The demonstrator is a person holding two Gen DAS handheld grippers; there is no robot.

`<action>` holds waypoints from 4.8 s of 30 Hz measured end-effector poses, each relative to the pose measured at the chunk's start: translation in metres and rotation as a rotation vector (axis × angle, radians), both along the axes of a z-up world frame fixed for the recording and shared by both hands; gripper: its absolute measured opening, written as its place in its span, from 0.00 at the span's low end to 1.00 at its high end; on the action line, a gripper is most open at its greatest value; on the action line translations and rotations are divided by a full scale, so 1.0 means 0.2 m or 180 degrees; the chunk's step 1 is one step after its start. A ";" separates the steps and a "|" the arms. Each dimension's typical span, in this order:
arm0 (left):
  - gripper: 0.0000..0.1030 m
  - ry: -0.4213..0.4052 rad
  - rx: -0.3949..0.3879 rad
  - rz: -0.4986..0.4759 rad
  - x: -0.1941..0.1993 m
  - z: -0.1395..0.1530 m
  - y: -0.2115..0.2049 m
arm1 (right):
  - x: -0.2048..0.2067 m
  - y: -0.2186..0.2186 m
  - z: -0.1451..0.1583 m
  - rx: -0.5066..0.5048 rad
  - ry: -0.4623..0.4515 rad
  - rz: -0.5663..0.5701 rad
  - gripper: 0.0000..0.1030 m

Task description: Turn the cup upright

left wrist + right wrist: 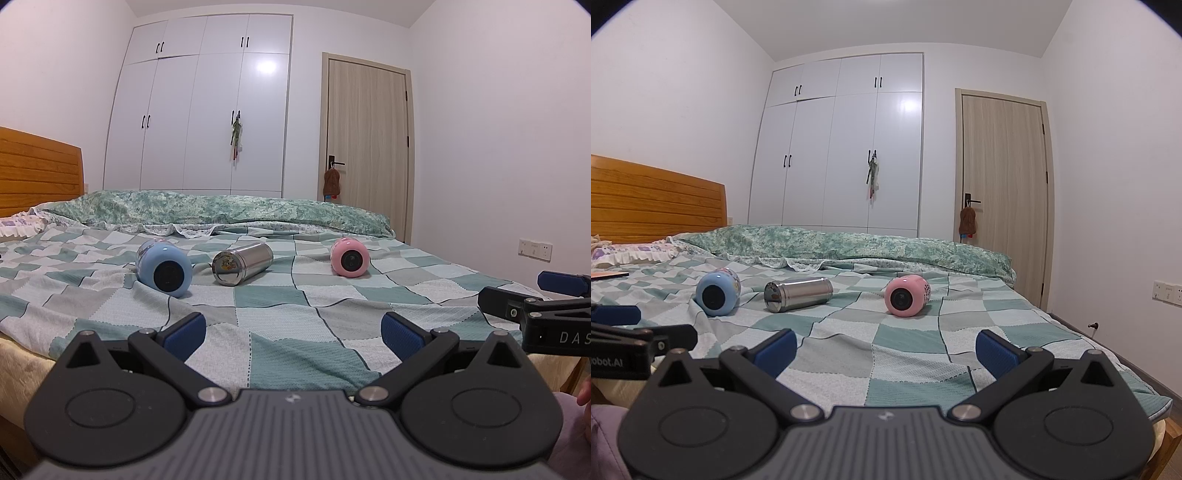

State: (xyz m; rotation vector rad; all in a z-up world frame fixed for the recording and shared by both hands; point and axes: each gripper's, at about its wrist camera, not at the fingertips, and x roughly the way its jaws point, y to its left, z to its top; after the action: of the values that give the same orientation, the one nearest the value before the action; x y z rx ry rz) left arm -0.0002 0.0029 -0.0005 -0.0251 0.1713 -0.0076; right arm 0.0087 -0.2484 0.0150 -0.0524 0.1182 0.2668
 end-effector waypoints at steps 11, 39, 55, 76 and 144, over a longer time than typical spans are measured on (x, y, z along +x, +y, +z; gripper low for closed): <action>1.00 0.0002 -0.0008 0.0013 0.00 0.00 0.00 | 0.00 0.00 -0.01 -0.0009 0.0010 0.0003 1.00; 1.00 0.0014 -0.0009 0.0566 0.29 0.27 0.76 | 0.70 0.95 0.51 -0.0327 0.0925 0.1144 1.00; 1.00 0.0682 0.0103 0.0657 0.80 0.19 1.22 | 1.30 1.75 0.38 -0.0794 0.1737 0.1203 1.00; 1.00 0.1159 0.0057 0.0726 0.95 0.10 1.34 | 1.52 1.95 0.15 -0.0912 0.2289 0.1126 0.81; 1.00 0.2448 -0.0337 0.0234 0.93 0.28 0.12 | 0.94 0.10 0.19 -0.0224 0.1630 0.1012 0.96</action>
State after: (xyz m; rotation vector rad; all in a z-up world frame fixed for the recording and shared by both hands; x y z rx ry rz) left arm 0.1867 0.0265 0.0549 -0.1403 0.9388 0.0674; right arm 0.1974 -0.2283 0.0520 -0.0720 0.6319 0.5908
